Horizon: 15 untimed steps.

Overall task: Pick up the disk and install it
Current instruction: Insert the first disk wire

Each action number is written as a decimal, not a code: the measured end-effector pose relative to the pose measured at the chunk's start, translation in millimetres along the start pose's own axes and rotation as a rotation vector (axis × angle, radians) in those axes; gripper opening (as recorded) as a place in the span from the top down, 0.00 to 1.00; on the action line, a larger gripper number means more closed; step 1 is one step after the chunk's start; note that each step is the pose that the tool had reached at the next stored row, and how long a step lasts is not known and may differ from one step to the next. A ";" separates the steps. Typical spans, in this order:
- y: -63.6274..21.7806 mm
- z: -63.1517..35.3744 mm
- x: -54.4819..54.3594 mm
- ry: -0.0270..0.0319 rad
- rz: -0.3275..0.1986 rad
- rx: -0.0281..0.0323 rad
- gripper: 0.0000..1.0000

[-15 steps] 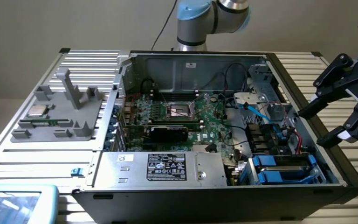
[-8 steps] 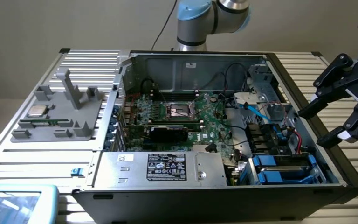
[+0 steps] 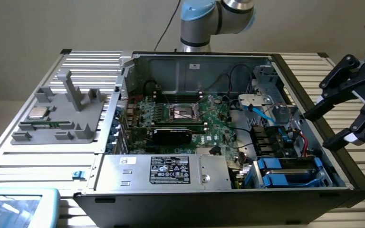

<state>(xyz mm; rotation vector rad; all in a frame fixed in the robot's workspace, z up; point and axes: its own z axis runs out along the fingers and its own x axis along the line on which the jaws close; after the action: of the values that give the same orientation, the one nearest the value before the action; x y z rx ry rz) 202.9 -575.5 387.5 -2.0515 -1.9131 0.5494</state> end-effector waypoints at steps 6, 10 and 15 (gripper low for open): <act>-7.1 3.9 -0.2 0.0025 0.000 -0.0420 0.34; -10.6 5.9 -0.4 0.0015 0.003 -0.0867 0.34; -14.7 8.2 -0.5 -0.0136 0.013 -0.1333 0.34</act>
<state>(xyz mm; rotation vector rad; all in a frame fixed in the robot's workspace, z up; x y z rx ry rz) 186.1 -575.2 387.0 -2.1477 -1.9951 0.4510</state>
